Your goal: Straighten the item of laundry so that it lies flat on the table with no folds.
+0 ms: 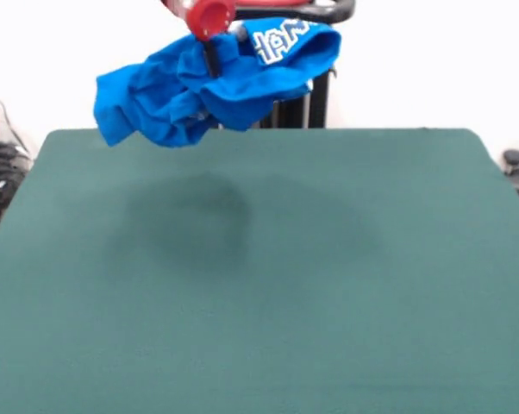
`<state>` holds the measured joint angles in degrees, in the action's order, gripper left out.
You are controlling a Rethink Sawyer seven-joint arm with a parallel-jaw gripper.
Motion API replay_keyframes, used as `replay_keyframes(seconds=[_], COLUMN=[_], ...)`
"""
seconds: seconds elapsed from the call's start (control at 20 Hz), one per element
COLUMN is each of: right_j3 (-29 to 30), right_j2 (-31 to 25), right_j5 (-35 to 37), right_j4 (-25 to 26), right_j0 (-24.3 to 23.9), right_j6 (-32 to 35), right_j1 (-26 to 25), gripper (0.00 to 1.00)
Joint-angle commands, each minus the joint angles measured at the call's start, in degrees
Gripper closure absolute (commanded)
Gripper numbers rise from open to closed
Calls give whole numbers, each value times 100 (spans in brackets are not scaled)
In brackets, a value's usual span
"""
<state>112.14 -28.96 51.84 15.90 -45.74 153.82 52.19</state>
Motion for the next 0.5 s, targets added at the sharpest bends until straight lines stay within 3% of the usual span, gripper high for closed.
replay_keyframes(seconds=[0.05, 0.3, 0.45, 0.5], right_j3=[341, -559, -1183, -1290], right_j2=[-269, -90, -184, -305], right_j5=[441, 398, 733, 771], right_j4=[190, 543, 629, 697], right_j0=[310, 584, 615, 574], right_j6=[-1212, -1097, -1444, -1576], right_j1=[-1377, -2143, -2519, -2561], gripper=[100, 100, 100, 0])
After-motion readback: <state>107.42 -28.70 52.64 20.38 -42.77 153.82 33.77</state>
